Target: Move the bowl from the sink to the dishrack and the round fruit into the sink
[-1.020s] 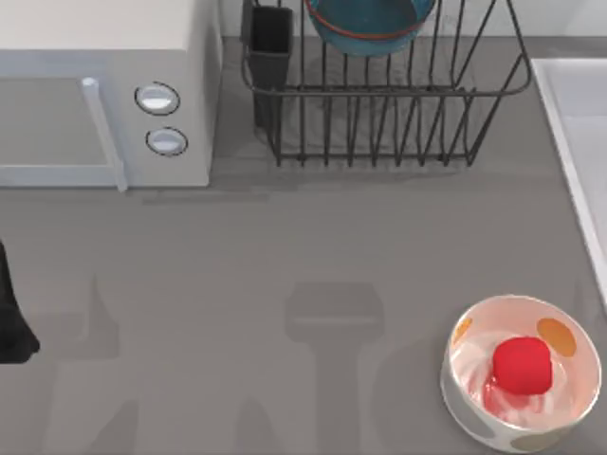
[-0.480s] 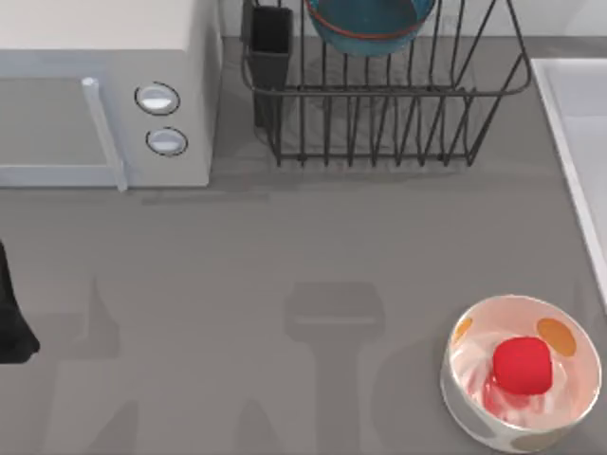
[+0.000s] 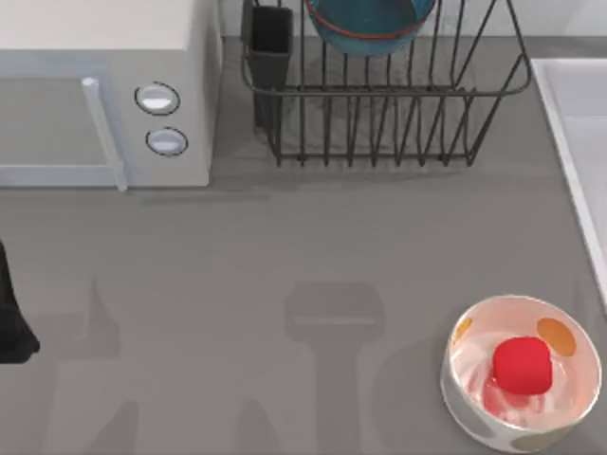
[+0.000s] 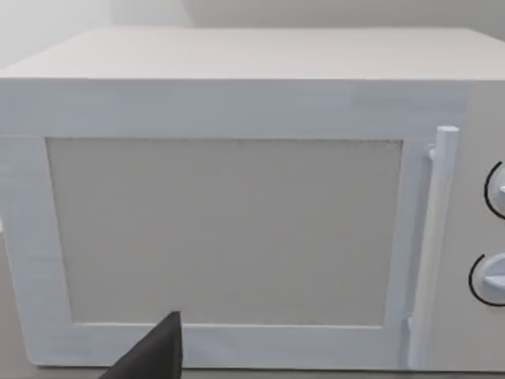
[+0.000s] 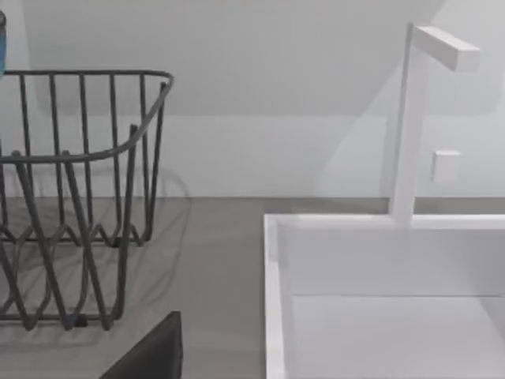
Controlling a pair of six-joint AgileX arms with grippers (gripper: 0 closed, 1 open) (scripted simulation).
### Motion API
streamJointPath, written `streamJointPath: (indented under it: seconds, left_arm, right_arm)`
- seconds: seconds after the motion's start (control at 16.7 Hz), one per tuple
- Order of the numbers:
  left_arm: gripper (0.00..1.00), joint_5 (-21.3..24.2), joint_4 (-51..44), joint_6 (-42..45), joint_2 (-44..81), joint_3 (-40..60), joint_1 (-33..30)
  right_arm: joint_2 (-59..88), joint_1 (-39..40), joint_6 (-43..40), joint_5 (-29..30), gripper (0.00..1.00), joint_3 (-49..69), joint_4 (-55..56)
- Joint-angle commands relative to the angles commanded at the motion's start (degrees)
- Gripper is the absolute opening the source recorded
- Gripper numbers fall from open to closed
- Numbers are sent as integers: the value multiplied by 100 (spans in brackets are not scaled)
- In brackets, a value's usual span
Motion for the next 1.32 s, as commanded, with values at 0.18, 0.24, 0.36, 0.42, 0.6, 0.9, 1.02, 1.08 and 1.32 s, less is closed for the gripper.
streamJointPath:
  seconds: [0.18, 0.24, 0.36, 0.42, 0.6, 0.9, 1.02, 1.08, 1.32]
  left_arm:
    - [100, 0, 0, 0, 0, 0, 0]
    - [100, 0, 0, 0, 0, 0, 0]
    - [100, 0, 0, 0, 0, 0, 0]
    - [100, 0, 0, 0, 0, 0, 0]
    - [100, 0, 0, 0, 0, 0, 0]
    - [100, 0, 0, 0, 0, 0, 0]
    - [100, 0, 0, 0, 0, 0, 0]
    - [100, 0, 0, 0, 0, 0, 0]
    - [100, 0, 0, 0, 0, 0, 0]
  right_arm:
    - [550, 208, 209, 16, 100, 486, -454]
    - [855, 319, 319, 18, 100, 731, -688]
    - [1646, 591, 585, 16, 100, 1307, -1255]
    - [2121, 744, 737, 12, 100, 1624, -1576]
    - [3746, 1234, 1242, -6, 100, 2630, -2636]
    - [6471, 2028, 2079, -46, 100, 4272, -4393]
    - [7335, 2301, 2359, -51, 100, 4855, -4985]
    - [7695, 2421, 2480, -49, 100, 5116, -5239]
    - [8692, 2759, 2817, -17, 100, 5880, -5939]
